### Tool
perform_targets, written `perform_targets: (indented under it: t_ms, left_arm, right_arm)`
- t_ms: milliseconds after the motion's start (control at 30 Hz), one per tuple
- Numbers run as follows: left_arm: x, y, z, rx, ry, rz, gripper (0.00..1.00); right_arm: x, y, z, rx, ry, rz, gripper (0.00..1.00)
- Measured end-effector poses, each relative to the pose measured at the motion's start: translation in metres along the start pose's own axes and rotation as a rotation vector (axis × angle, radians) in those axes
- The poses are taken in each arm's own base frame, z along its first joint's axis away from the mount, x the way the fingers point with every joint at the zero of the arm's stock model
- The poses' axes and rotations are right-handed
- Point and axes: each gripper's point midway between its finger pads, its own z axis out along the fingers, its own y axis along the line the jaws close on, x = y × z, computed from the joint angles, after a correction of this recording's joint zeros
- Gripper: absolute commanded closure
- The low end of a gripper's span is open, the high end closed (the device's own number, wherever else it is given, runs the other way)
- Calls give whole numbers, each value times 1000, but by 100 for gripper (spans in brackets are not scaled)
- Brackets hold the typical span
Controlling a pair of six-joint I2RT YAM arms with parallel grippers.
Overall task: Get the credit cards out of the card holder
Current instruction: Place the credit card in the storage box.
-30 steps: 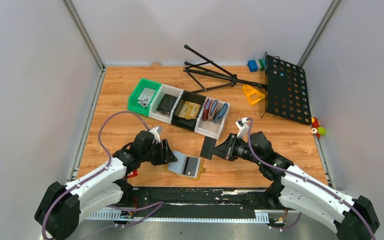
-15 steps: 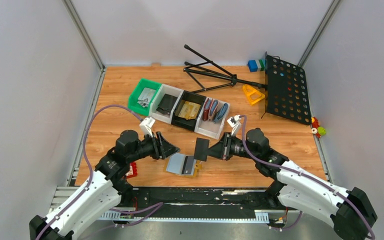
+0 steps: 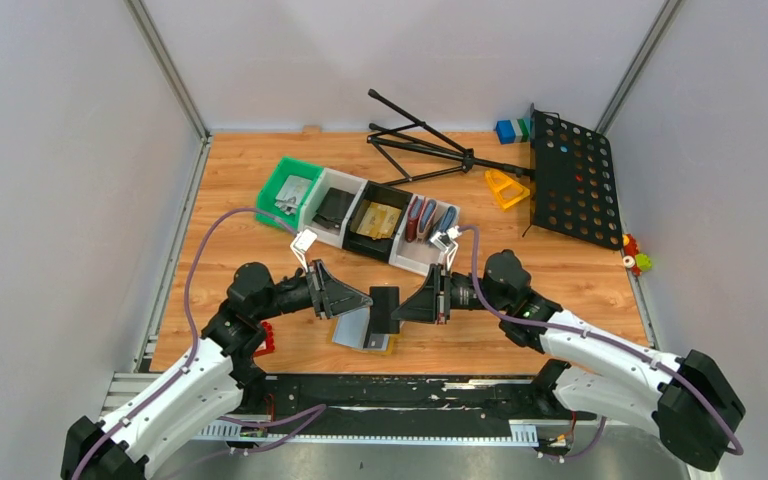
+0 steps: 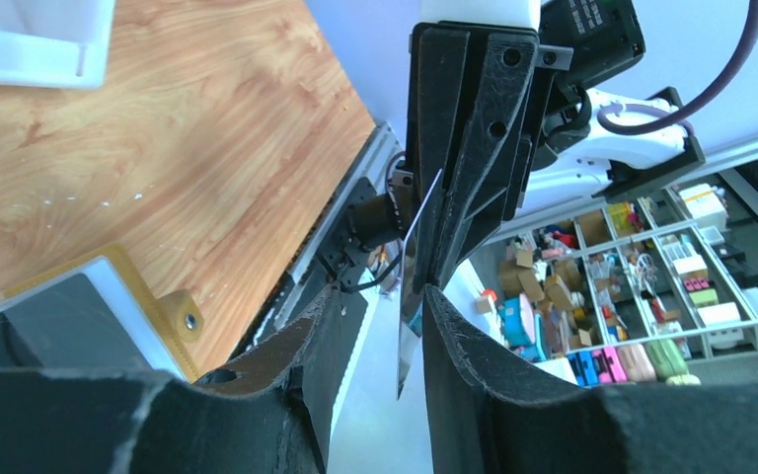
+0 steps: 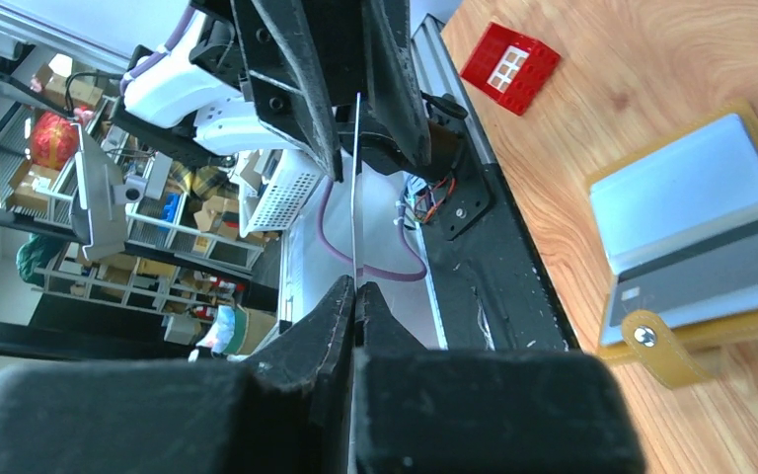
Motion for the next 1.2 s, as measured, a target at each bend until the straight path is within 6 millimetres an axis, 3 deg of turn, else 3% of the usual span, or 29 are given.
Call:
perform_targets:
  t_ms: [367,733,833,933,1000,1200]
  left_arm:
    - [4,-12,0,69,28,-19,69]
    - [9,-17,-1,100,60,-33,97]
    - [9,-17,-1,101,64,-35,100]
    - [10,-17,-1,102,68,-34,100]
    - [11,-15,-1,93,71,-36,100]
    - [5,25,0,-162,58,-33,100]
  right_arm:
    - [-1,6,7,-31,19,-6,100]
    - [1,5,9,-32,30,-1,98]
    - [1,5,10,-32,30,2,87]
    - [1,5,10,-30,28,2,58]
    - [0,3,10,-22,26,5,46]
    - [-5,-16,4,125,-8,-5,41]
